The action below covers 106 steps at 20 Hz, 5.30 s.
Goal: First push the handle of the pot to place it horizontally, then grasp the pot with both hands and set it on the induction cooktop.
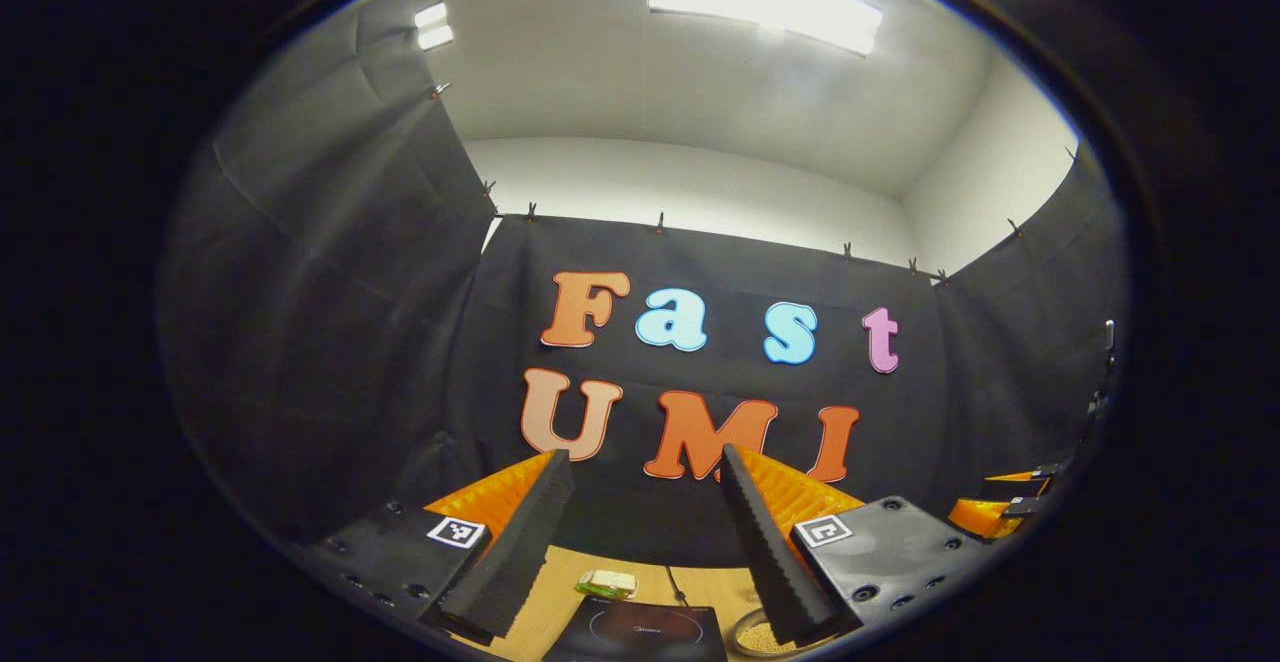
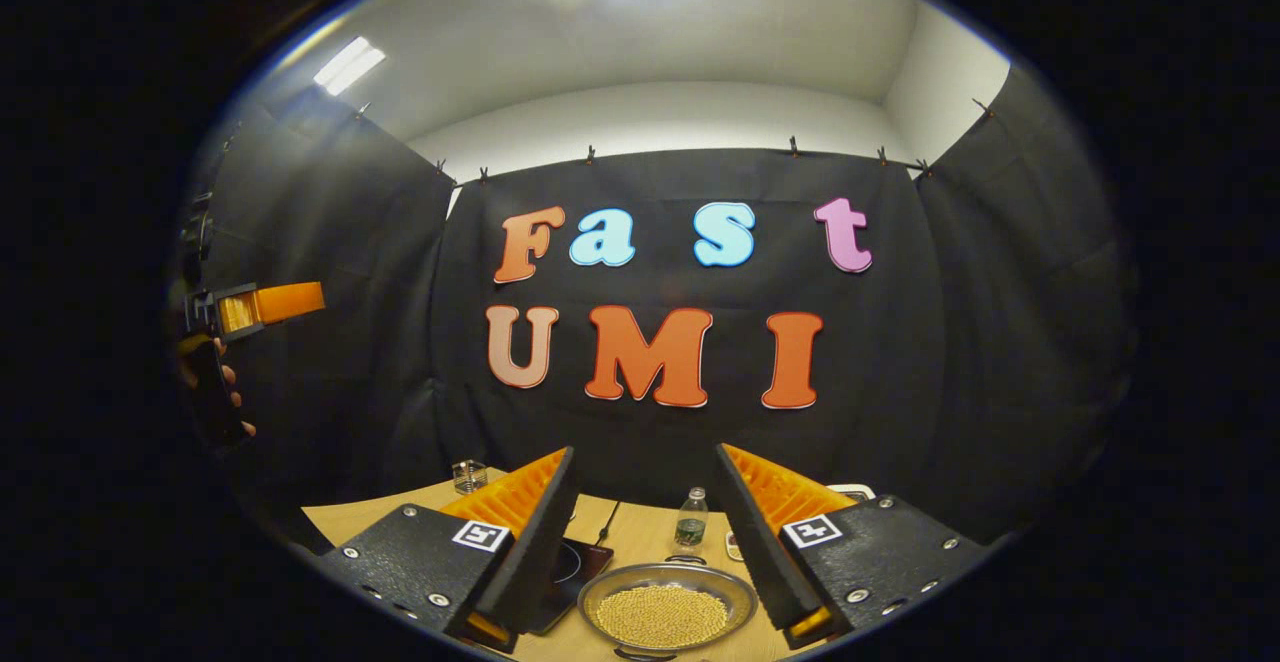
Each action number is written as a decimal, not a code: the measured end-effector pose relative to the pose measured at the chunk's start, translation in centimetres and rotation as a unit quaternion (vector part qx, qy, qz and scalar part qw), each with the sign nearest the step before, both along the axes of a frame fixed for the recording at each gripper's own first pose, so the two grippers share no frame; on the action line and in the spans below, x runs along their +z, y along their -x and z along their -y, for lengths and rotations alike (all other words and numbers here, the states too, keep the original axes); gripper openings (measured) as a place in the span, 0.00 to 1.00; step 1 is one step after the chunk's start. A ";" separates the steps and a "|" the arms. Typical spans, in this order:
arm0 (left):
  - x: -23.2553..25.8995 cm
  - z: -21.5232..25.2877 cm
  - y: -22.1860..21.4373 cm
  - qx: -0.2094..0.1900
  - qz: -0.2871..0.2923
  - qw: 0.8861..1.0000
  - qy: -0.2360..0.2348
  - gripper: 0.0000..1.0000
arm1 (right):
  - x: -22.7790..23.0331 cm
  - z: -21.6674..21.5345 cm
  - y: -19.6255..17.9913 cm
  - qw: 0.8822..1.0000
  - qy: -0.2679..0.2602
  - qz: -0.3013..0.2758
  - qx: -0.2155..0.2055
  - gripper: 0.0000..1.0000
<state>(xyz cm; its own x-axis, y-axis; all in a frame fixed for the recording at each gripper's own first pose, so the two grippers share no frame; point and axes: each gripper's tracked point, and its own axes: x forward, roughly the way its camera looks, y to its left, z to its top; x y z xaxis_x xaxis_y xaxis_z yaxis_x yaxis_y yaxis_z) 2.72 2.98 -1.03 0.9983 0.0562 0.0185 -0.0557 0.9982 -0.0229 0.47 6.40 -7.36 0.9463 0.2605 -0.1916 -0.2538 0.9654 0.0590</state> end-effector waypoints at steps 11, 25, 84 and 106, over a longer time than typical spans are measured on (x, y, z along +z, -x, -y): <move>-2.2 -0.6 -3.5 0.005 -0.003 1.000 -0.028 0.97 | -13.9 -3.2 3.0 0.967 -0.030 -0.226 0.111 0.21; -7.4 -4.2 -8.2 0.038 -0.038 0.997 -0.052 0.96 | -27.6 -6.0 9.4 0.871 0.048 -0.449 0.196 0.00; -17.9 0.8 -16.1 -0.019 -0.129 0.990 -0.057 0.97 | -38.3 14.0 4.9 0.802 0.066 -0.587 -0.087 0.00; -29.0 6.7 -15.6 -0.067 -0.233 0.968 -0.070 0.97 | -42.1 20.5 -4.6 0.806 0.077 -0.558 -0.184 0.00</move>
<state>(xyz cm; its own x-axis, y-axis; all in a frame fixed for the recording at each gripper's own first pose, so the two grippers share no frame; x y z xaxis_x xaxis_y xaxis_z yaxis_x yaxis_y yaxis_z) 18.29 -3.75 -30.06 0.8981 -0.0445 -0.4375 0.1022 0.9888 0.1092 5.07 -14.10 -49.48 0.1703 -0.1061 -0.9797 0.1793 0.9809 -0.0751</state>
